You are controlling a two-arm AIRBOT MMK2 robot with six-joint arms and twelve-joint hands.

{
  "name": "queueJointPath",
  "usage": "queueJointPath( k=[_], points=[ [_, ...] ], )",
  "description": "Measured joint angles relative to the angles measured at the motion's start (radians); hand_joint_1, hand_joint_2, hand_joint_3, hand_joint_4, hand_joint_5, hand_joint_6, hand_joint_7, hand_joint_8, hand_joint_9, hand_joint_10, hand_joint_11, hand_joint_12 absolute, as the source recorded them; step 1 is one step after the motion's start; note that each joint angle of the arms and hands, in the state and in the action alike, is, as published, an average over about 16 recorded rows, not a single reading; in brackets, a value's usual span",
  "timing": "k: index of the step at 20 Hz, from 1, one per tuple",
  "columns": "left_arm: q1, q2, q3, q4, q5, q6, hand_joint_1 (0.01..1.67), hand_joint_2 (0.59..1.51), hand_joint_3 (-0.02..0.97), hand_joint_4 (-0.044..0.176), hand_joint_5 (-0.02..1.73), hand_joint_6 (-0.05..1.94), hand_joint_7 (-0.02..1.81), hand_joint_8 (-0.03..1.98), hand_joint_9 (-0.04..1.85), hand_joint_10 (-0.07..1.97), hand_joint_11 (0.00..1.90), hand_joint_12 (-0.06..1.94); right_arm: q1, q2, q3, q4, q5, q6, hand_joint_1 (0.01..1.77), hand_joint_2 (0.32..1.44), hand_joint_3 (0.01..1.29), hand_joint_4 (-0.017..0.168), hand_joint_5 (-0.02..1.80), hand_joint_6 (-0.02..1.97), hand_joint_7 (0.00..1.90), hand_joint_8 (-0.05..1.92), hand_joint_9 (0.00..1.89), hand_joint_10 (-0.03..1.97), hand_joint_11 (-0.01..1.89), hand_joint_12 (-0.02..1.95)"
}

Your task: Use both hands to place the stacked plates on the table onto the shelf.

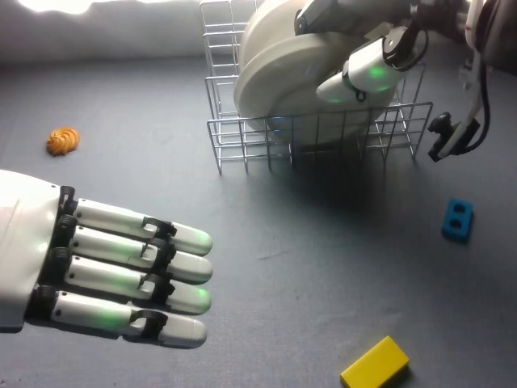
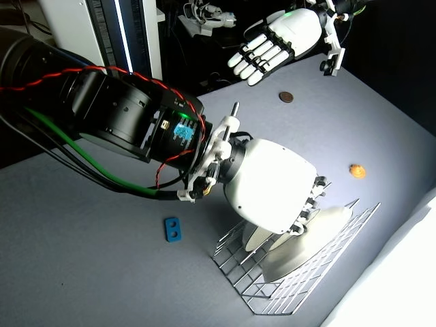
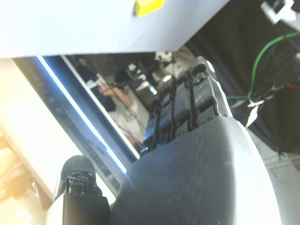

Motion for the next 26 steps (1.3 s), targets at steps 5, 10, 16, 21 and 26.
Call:
queueJointPath(
  k=[5,10,16,21,26],
  points=[
    [-0.001,0.001,-0.017,0.0,0.007,0.0,0.02,1.091,0.019,0.001,0.04,0.01,0.07,0.01,0.04,-0.06,0.02,0.02,-0.018,-0.007,0.008,-0.01,0.006,0.0,1.3,1.04,0.02,-0.007,0.77,0.97,0.91,0.87,0.86,0.93,0.72,1.25],
    [-0.003,0.0,-0.023,0.001,0.009,0.0,0.02,1.092,0.019,0.001,0.04,0.01,0.07,0.01,0.05,-0.06,0.02,0.02,-0.019,-0.001,-0.003,-0.045,0.02,0.0,1.23,1.06,0.02,-0.007,0.75,0.66,0.91,0.57,0.83,0.67,0.63,1.27],
    [-0.007,-0.001,-0.022,-0.002,0.007,-0.002,0.02,1.092,0.02,0.001,0.04,0.01,0.08,0.01,0.05,-0.06,0.02,0.02,0.01,0.024,-0.041,-0.099,0.034,0.0,1.14,1.07,0.02,-0.006,0.74,0.26,0.89,0.18,0.79,0.39,0.49,1.3],
    [-0.01,-0.002,-0.02,-0.005,0.005,-0.003,0.02,1.092,0.02,0.001,0.04,0.01,0.08,0.01,0.05,-0.06,0.02,0.02,0.042,0.066,-0.105,-0.151,0.054,-0.03,1.11,1.06,0.01,-0.005,0.75,0.11,0.89,0.06,0.77,0.34,0.39,1.31],
    [-0.013,0.0,-0.02,-0.007,0.003,-0.004,0.02,1.092,0.019,0.001,0.04,0.01,0.08,0.01,0.05,-0.06,0.02,0.02,0.063,0.13,-0.213,-0.174,0.07,-0.109,1.08,1.05,0.01,-0.003,0.75,0.08,0.87,0.04,0.75,0.32,0.34,1.32]
  ],
)
